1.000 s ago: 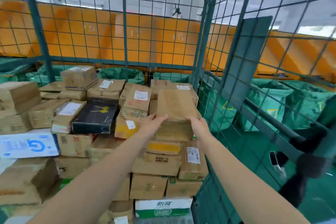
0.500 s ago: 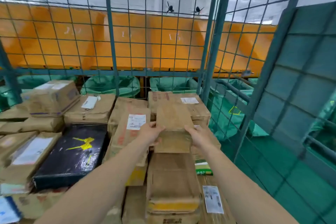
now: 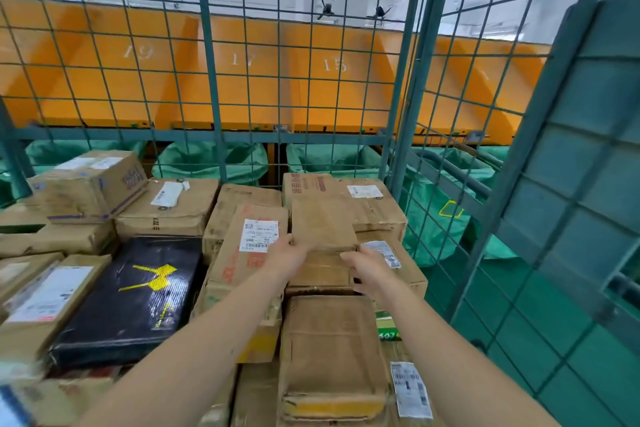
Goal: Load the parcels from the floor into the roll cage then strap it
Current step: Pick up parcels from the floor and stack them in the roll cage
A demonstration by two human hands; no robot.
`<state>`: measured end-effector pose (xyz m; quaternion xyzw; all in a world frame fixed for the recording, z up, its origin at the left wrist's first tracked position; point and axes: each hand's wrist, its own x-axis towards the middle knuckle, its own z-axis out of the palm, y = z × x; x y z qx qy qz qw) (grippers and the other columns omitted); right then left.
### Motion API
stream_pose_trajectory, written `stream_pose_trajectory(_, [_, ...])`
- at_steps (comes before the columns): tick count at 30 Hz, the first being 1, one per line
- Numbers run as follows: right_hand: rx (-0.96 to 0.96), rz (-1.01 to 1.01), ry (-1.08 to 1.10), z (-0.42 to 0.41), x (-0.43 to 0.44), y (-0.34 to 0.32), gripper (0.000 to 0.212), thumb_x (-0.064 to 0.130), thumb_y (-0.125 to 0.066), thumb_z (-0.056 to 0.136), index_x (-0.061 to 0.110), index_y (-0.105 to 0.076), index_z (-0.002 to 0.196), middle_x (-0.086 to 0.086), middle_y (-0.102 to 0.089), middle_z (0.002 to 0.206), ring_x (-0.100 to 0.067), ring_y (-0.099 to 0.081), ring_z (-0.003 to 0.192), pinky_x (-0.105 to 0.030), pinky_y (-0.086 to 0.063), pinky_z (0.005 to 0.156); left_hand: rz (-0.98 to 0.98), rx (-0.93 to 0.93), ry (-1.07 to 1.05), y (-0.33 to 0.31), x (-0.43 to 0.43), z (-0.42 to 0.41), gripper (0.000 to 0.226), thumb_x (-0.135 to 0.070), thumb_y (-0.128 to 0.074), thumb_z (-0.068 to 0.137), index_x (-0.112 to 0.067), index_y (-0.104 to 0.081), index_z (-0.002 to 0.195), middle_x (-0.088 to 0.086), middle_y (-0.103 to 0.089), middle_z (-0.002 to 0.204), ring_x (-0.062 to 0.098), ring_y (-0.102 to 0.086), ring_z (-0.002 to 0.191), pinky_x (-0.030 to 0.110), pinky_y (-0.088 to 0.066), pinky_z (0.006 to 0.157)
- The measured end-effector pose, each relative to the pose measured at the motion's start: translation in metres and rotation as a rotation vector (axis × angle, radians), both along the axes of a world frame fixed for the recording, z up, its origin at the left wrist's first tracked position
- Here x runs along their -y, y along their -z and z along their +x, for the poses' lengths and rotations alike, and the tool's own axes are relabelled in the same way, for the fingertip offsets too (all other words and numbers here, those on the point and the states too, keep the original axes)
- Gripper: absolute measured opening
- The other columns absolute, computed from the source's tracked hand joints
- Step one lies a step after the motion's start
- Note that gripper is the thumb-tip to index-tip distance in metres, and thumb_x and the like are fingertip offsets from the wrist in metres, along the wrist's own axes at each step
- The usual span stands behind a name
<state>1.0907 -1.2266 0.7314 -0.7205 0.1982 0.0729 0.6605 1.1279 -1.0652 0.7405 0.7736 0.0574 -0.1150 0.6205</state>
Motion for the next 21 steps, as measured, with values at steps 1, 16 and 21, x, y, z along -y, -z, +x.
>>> stream_pose_trajectory(1, [0.008, -0.001, -0.002, -0.006, -0.001, -0.004, 0.028, 0.023, -0.057, 0.097, 0.025, -0.055, 0.125, 0.003, -0.057, 0.132, -0.019, -0.052, 0.121, -0.040, -0.046, 0.098, 0.001, 0.003, -0.017, -0.003, 0.000, -0.006, 0.022, -0.026, -0.062, 0.092, -0.026, -0.047, 0.076, -0.007, -0.050, 0.083, 0.020, -0.052, 0.086, 0.028, -0.047, 0.072])
stream_pose_trajectory(16, [0.194, -0.100, -0.109, -0.165, -0.064, -0.023, 0.054, 0.022, -0.055, 0.100, 0.017, -0.039, 0.151, -0.001, -0.036, 0.157, -0.022, -0.037, 0.142, -0.036, -0.031, 0.115, -0.117, 0.061, -0.298, 0.002, -0.057, -0.181, 0.037, -0.018, -0.058, 0.094, -0.012, -0.055, 0.131, 0.011, -0.058, 0.131, 0.026, -0.057, 0.116, 0.039, -0.046, 0.103])
stream_pose_trajectory(21, [0.217, -0.088, -0.206, -0.242, -0.111, -0.015, 0.051, 0.017, -0.057, 0.099, 0.014, -0.043, 0.148, -0.003, -0.043, 0.151, -0.020, -0.042, 0.137, -0.030, -0.037, 0.101, -0.092, 0.075, -0.445, 0.020, -0.101, -0.279, 0.037, -0.016, -0.058, 0.093, -0.008, -0.057, 0.130, 0.015, -0.062, 0.126, 0.026, -0.061, 0.103, 0.033, -0.048, 0.092])
